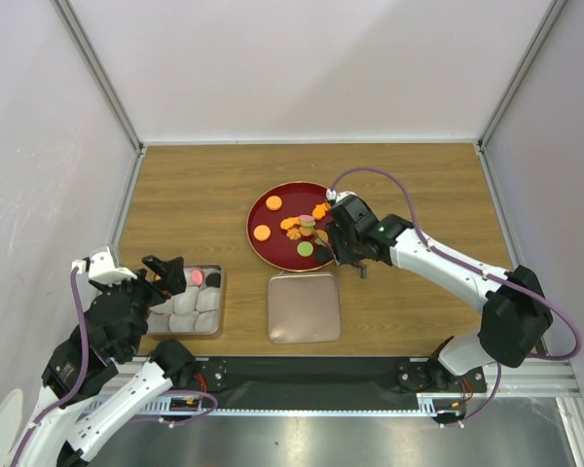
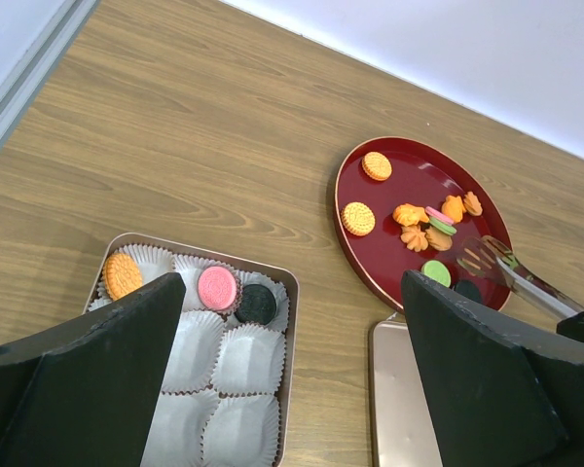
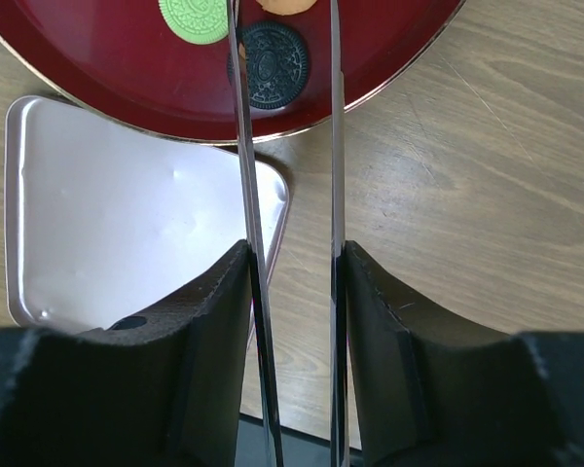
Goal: Pack the cookies
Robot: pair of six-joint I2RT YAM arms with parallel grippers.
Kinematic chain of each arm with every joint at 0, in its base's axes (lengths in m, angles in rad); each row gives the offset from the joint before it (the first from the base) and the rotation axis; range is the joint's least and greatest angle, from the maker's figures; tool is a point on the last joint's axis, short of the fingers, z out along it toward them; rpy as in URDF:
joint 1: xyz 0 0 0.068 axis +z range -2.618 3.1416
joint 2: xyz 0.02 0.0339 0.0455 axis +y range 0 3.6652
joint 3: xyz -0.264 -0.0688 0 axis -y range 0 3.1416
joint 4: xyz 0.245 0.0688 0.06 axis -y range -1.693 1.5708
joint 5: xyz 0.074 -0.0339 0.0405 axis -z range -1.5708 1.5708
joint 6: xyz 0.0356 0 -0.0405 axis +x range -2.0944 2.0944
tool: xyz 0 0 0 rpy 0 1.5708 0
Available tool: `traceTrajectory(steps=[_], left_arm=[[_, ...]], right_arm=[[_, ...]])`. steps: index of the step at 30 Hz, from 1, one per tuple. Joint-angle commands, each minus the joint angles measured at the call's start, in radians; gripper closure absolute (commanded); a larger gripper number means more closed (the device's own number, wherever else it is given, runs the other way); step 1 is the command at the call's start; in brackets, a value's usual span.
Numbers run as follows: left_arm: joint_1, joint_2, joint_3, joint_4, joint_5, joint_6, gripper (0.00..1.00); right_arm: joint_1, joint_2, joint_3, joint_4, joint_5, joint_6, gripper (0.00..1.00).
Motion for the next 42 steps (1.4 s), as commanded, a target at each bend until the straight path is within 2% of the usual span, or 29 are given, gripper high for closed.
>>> traceTrajectory(steps=[1,8,16,20,25,34,38,41,42], left_arm=[[0.003,0.019,-0.007,0.027,0.006,0.011,0.00],[0.004,0.023,-0.006,0.028,0.008,0.011,0.00],[0.004,0.028,-0.006,0.022,0.002,0.003,0.00],[0.004,0.043,-0.006,0.020,-0.004,0.000,0.00],[0.004,0.057,-0.006,0.011,-0.029,-0.005,0.00],[0.004,0.061,-0.003,0.011,-0.023,-0.003,0.00],[0.003,0.124,0.075,-0.054,-0.061,0.000,0.00],[0.004,0.170,0.192,-0.148,-0.104,-0.008,0.00],[0.004,0.187,0.277,-0.177,-0.107,-0.014,0.00]], right_arm=[[0.007,-0.050,0.050,-0.011,0.015,-0.007,0.56],[0.099,-0.024,0.184,-0.027,0.018,-0.013,0.57],[0.288,0.172,0.424,-0.016,0.012,-0.046,0.57],[0.341,0.275,0.540,-0.017,-0.017,-0.066,0.57],[0.374,0.374,0.661,-0.020,-0.061,-0.095,0.57],[0.397,0.495,0.752,0.001,-0.137,-0.127,0.57],[0.405,0.533,0.793,-0.007,-0.140,-0.144,0.57],[0.405,0.564,0.841,-0.052,-0.163,-0.129,0.57],[0.405,0.576,0.911,-0.077,-0.166,-0.121,0.57]])
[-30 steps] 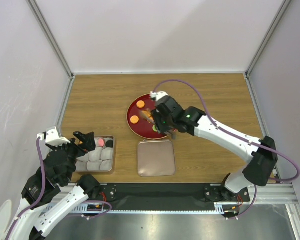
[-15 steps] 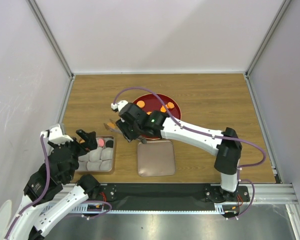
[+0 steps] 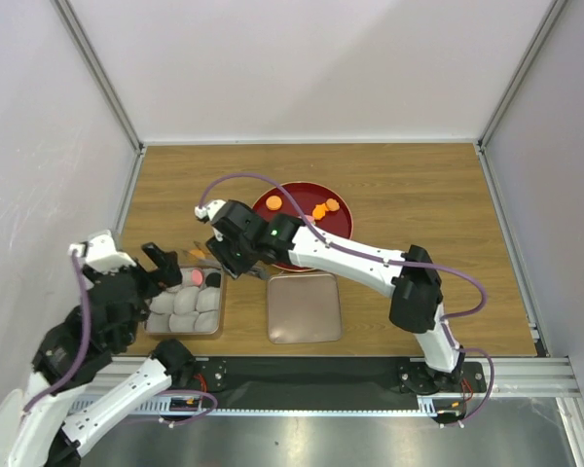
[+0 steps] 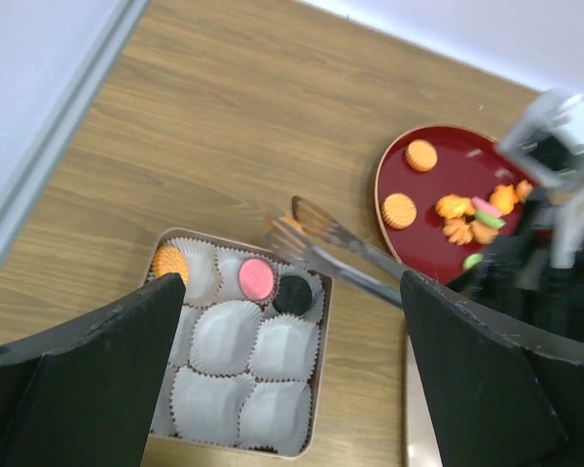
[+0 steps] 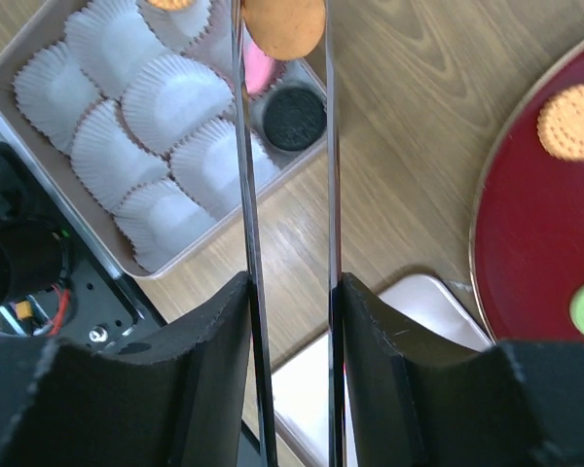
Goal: Pack the cookies
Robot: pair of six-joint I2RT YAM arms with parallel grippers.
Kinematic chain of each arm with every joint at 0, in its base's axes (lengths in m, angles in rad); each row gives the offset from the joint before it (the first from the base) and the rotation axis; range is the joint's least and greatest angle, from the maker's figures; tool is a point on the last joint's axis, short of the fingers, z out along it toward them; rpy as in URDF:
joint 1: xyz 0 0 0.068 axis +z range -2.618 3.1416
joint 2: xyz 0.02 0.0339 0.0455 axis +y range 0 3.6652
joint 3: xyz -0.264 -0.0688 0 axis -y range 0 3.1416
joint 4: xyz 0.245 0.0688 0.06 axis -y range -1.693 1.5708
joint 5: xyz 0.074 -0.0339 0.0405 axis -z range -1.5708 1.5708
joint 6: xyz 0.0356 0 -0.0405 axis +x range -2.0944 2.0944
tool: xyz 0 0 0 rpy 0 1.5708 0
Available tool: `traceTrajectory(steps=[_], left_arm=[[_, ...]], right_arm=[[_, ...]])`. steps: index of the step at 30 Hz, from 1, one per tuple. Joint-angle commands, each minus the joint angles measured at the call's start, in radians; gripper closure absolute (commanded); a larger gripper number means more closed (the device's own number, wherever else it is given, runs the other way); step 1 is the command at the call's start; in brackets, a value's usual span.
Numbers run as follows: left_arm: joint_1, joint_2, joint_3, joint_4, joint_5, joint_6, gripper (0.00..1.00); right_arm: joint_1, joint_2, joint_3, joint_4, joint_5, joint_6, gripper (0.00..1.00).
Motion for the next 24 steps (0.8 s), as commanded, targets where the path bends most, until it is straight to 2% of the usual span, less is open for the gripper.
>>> traceTrajectory(steps=[1,3,6,10,15,20,24], left_arm=[[0.004,0.058,0.205,-0.103,-0.060,-0.028,0.00],[0.003,0.137,0.340,-0.215,-0.057,-0.052,0.00],[0.004,0.239,0.463,-0.380,-0.039,-0.149,0.00],[0.004,0.300,0.517,-0.492,0.024,-0.261,0.00],[0.027,0.311,0.474,-0.493,0.124,-0.318,0.00],[0.039,0.277,0.372,-0.495,0.124,-0.356,0.00],[0.056,0.228,0.295,-0.495,0.127,-0.369,0.00]], right_arm=[[0.010,0.046,0.171,-0.068,-0.072,0.008,0.57],[0.013,0.069,0.272,-0.113,-0.080,0.037,0.57],[0.024,0.090,0.343,-0.156,-0.097,0.056,0.57],[0.032,0.104,0.391,-0.182,-0.133,0.056,0.56],[0.055,0.096,0.364,-0.197,-0.150,0.015,0.56],[0.071,0.073,0.281,-0.130,-0.158,-0.008,0.56],[0.085,0.089,0.284,-0.111,-0.163,-0.018,0.56]])
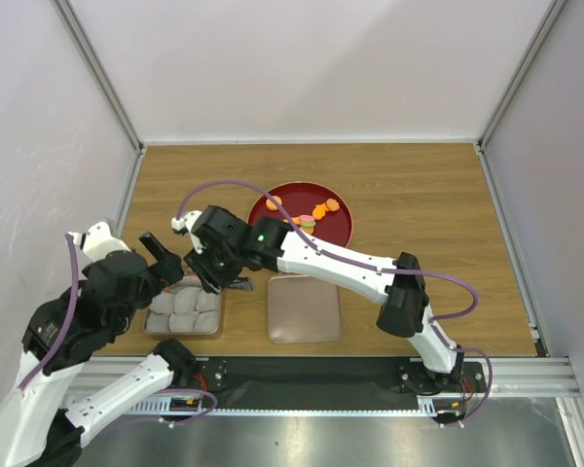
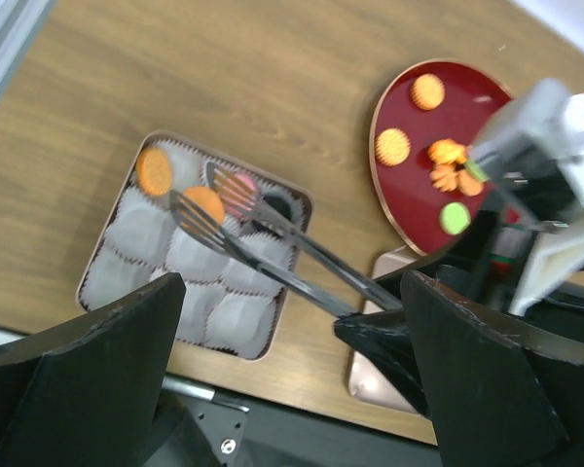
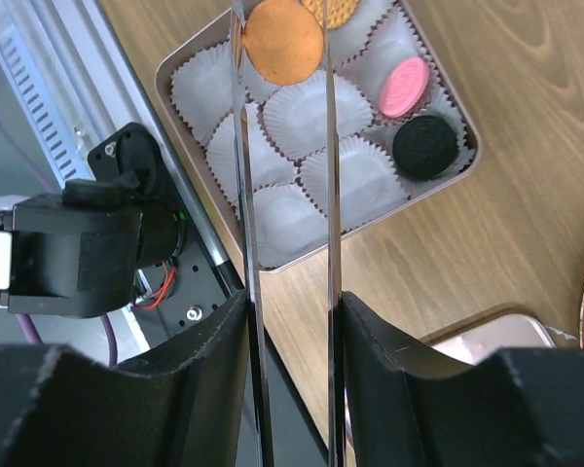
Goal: Pack the cookies
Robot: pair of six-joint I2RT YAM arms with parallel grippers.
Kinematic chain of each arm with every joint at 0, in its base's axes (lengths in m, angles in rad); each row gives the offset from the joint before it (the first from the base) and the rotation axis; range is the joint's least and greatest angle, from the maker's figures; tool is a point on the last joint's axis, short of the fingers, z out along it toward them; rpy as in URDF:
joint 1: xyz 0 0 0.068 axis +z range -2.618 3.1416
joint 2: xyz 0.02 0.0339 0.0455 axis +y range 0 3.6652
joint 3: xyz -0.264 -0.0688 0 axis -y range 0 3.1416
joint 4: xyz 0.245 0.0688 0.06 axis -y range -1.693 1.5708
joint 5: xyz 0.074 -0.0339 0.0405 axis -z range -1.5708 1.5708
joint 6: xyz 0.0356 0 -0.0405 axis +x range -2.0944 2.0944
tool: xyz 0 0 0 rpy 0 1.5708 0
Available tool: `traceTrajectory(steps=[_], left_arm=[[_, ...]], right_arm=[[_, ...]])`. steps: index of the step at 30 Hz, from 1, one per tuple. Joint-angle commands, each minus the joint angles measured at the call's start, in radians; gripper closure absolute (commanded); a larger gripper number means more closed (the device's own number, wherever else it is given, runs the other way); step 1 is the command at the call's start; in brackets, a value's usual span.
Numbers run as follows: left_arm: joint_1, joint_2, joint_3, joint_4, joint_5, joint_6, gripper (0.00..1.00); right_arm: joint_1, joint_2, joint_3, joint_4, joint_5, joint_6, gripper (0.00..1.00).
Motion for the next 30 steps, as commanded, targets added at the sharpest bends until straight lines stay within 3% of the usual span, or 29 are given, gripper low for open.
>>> traceTrajectory(steps=[1,8,30], left_arm=[[0.021,-0.046,-0.047,-0.124,0.010,-0.047,0.00],[0.022,-0.106,-0.144,-0.124,0.007,-0.098,0.00],[0.022,-0.138,-0.150,-0.124,0.002,-0.089,0.00]], right_arm=[[0.017,-0.013,0.002,0.063,-0.020,-0.031,0.55],[0.028,0.027,-0.006,0.132,-0.054,-0.021,0.55],[0.071,0.144,-0.028,0.224,-0.072,-0.015,0.54]])
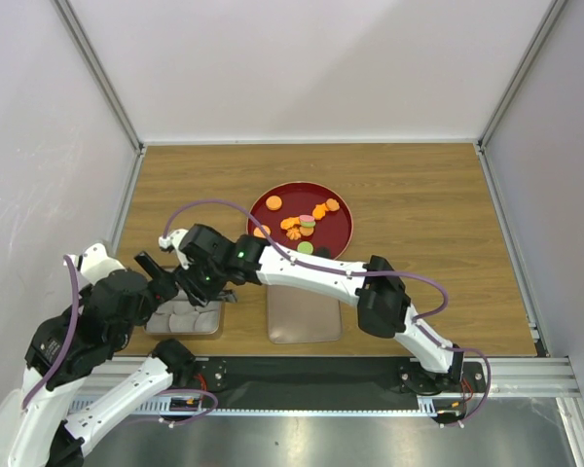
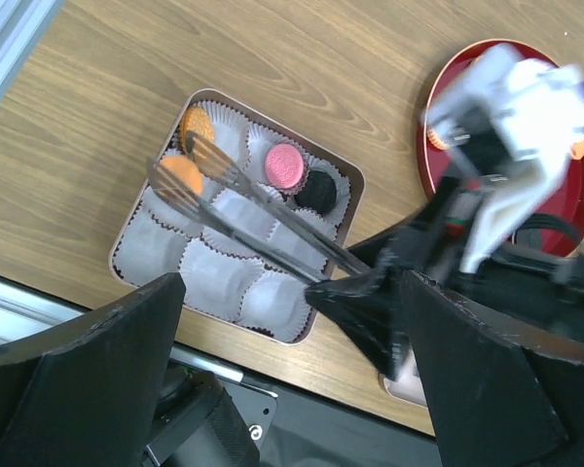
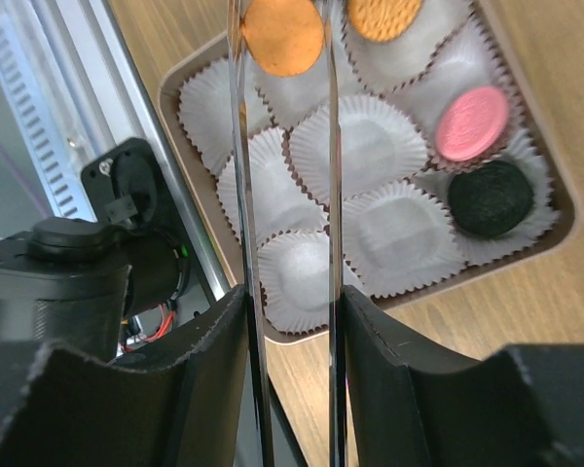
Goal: Pack the cookies
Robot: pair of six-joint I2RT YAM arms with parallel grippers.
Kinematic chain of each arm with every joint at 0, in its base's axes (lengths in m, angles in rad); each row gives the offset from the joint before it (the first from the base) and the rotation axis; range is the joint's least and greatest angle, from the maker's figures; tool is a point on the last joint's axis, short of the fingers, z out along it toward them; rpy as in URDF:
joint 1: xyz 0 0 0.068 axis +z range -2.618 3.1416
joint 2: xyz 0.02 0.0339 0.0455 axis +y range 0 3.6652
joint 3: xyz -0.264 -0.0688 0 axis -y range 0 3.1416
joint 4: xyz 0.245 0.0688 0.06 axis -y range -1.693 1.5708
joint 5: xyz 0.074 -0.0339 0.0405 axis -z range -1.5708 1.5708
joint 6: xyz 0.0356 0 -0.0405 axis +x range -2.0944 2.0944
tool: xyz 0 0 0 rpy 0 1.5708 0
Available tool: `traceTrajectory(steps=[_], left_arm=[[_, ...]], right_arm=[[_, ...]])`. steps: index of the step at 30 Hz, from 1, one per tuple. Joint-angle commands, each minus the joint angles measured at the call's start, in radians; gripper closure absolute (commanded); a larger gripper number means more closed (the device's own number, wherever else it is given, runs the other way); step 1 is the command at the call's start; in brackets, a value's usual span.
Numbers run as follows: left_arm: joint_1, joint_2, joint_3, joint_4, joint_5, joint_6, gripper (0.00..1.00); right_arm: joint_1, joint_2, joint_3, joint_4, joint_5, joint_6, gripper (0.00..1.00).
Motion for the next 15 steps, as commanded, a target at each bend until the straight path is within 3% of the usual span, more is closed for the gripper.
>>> traceTrajectory(steps=[1,15], left_arm=[[0.002,-0.005,-0.006,-0.049,0.010,-0.016,0.00],[0.003,-0.029,-0.009,-0.049,0.013,-0.021,0.00]], right_arm=[[0.039,0.022,0.001,0.045,-0.024,-0.011,0.54],[0.050,0.042,0.029,0.026,0.030,-0.020,0.49]])
